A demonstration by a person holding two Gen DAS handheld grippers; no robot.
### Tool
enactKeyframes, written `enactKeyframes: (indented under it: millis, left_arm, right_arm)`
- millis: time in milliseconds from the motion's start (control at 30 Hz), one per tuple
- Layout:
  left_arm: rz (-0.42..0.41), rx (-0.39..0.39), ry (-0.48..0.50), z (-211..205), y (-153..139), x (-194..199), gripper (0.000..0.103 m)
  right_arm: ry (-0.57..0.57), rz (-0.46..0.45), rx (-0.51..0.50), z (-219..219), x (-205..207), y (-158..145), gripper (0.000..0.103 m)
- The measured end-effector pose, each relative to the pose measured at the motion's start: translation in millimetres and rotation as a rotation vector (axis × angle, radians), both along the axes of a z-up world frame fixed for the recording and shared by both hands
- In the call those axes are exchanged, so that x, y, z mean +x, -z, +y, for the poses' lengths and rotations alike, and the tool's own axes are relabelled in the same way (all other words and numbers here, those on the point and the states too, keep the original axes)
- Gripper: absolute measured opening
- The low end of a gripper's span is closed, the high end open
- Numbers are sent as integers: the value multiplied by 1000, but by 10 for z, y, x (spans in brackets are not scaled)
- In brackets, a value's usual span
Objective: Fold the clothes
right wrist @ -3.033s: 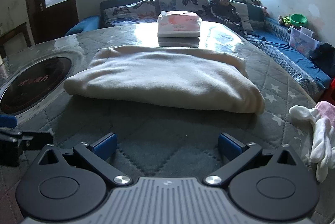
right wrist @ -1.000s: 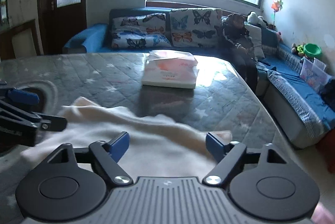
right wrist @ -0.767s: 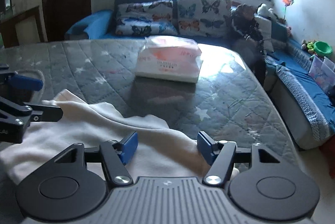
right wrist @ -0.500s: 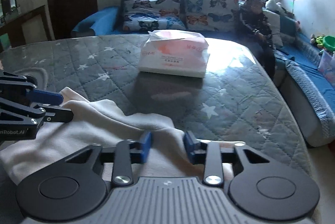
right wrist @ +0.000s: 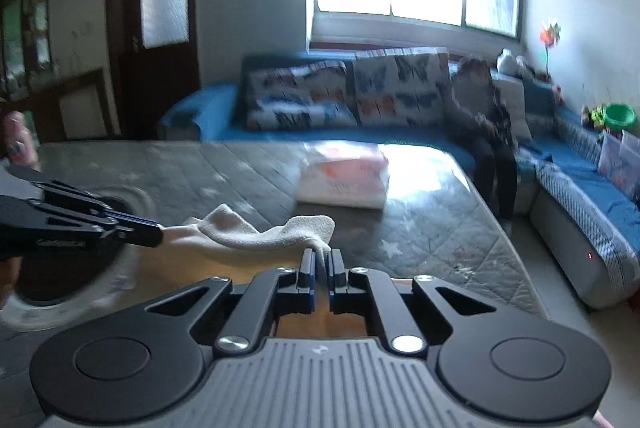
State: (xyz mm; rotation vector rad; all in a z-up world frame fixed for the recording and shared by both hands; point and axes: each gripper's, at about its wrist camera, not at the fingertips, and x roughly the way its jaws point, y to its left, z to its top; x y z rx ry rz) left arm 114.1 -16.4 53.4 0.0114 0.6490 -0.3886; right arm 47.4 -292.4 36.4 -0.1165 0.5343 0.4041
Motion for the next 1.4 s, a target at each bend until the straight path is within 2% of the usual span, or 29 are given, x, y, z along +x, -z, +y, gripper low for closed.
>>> enactKeyframes:
  millis: [167,333,400,533,667,700,733,800,867,933,1133,1233,1300,1400]
  left_arm:
    - [-34,-60,19,167,-240,-538,2]
    - [-20,-107,52,247,-364,-1103,2]
    - [-10,-116,73,256,-381,-1310,2]
    - [70,-96,94,219,-295,-1521,2]
    - [118,-82,52,186,-216,-1480,7]
    - [114,-71,47,171,-196,-1487,11]
    - [101,-52,36,135,-193,-1496,24]
    - [94,-27,16,118,-167,-1543,48]
    - [113,-25,2,102,-101,-1582,52]
    - [138,-24,-14,98,-34,-1619,62]
    - [176,9,-74,111,102,-1731,86]
    - [179,13,-104,146,100,-1774,93]
    - [178,21,-113,148,108,-1808,98]
    - [178,34,-123,142,122,-1855,103]
  right_arm:
    - [-53,-42,52,-156,-649,-245,5]
    - [-107,-9,126,-260,-1307,-368,5]
    - [-134,0,125,-256,-1479,-394,5]
    - [-130,55,81,-165,-1622,-310,7]
    - [-90,85,44,-60,-1645,-240,14]
    - [-82,88,39,-34,-1643,-231,19]
    - [-78,89,32,-4,-1644,-223,28]
    - [-54,96,25,60,-1679,-176,38]
    - [-25,100,22,108,-1746,-100,45]
    - [5,118,29,135,-1761,-44,56]
    - [73,154,44,220,-1904,138,73]
    - [93,160,32,268,-1968,164,84]
    - [100,163,21,311,-2022,172,84]
    - [114,170,15,346,-2069,183,91]
